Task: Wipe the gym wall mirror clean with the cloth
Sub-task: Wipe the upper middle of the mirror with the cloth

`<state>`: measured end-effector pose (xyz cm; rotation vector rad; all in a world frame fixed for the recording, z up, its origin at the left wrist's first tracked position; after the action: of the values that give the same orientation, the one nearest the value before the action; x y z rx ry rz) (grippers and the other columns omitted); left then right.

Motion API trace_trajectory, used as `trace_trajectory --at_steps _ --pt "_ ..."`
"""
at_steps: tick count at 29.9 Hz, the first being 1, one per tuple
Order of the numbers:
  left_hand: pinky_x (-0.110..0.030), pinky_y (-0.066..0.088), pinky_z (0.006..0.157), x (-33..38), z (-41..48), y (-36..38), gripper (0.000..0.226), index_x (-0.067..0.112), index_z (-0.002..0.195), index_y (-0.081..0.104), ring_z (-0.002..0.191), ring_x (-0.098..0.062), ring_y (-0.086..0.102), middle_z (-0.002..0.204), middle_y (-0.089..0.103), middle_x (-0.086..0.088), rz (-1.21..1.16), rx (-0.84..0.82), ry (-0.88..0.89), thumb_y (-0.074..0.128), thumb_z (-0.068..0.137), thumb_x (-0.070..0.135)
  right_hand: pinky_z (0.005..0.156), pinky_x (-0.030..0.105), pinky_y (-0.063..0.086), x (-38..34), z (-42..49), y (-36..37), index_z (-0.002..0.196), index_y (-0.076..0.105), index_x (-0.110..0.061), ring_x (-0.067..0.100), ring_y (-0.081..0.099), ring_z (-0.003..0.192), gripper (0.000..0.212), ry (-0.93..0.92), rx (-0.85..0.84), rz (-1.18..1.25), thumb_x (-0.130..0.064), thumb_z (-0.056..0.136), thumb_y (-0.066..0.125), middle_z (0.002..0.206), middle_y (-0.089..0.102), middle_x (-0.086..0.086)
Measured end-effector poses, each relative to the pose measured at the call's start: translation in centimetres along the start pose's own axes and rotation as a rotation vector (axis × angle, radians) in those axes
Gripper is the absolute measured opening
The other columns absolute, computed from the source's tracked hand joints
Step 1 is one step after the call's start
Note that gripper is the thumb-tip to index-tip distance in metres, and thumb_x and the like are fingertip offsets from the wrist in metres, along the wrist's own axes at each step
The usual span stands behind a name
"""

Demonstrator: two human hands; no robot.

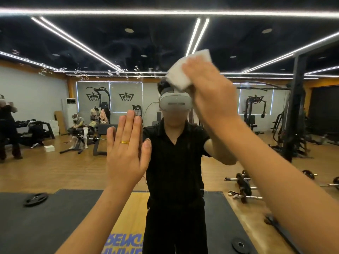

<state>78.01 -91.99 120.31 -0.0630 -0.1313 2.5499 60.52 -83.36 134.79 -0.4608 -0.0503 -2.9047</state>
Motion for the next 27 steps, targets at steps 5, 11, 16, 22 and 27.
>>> trace_trajectory --at_steps 5,11,16,22,27 --pt "-0.054 0.01 0.128 0.0 0.0 0.0 0.061 0.009 0.161 0.027 0.159 -0.025 0.014 0.17 0.02 -0.011 0.002 0.01 0.001 0.034 0.106 0.035 0.093 0.032 0.053 5.0 -2.0 -3.5 0.138 0.062 -0.007 0.036 0.067 0.118 0.043 0.282 0.104 -0.07 -0.029 0.107 0.044 0.139 0.064 0.016" --pt "-0.054 0.01 0.128 0.0 0.0 0.0 0.061 0.008 0.161 0.026 0.159 -0.023 0.012 0.17 0.02 -0.01 0.007 -0.006 0.002 0.03 0.108 0.037 0.09 0.053 0.059 -3.2 -3.1 1.6 0.131 0.066 -0.01 0.041 0.052 0.138 0.041 -0.003 -0.087 -0.002 -0.005 0.09 0.066 0.147 0.057 0.017" --pt "-0.051 0.007 0.129 0.0 0.0 0.0 0.062 0.008 0.162 0.025 0.159 -0.024 0.011 0.171 0.018 -0.011 0.016 -0.02 0.011 0.034 0.107 0.036 0.087 0.038 0.058 2.5 -3.9 -1.5 0.138 0.062 -0.015 0.035 0.065 0.117 0.034 -0.035 -0.112 -0.083 -0.022 0.105 0.059 0.151 0.054 0.014" --pt "-0.05 0.006 0.129 0.0 0.1 0.0 0.062 0.008 0.161 0.026 0.159 -0.025 0.012 0.171 0.018 -0.011 0.03 -0.017 0.005 0.033 0.107 0.036 0.104 0.046 0.051 3.8 -4.0 -2.4 0.138 0.062 -0.008 0.041 0.051 0.139 0.04 0.389 0.099 -0.044 -0.015 0.102 0.047 0.151 0.053 0.016" --pt "-0.051 0.009 0.129 0.2 0.2 -0.3 0.061 0.007 0.161 0.028 0.158 -0.027 0.015 0.169 0.021 -0.013 0.04 -0.011 0.008 0.034 0.108 0.035 0.092 0.048 0.057 -4.6 -3.2 1.9 0.136 0.062 -0.007 0.04 0.051 0.138 0.044 0.105 -0.029 0.01 -0.008 0.093 0.055 0.148 0.056 0.018"
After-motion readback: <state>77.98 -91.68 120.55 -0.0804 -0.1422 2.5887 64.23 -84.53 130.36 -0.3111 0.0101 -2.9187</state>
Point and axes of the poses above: each hand's wrist, its own z-axis towards the middle knuckle, its own y-axis out of the palm, x = y × z, the point moved 10 cm from there along z, towards the middle knuckle
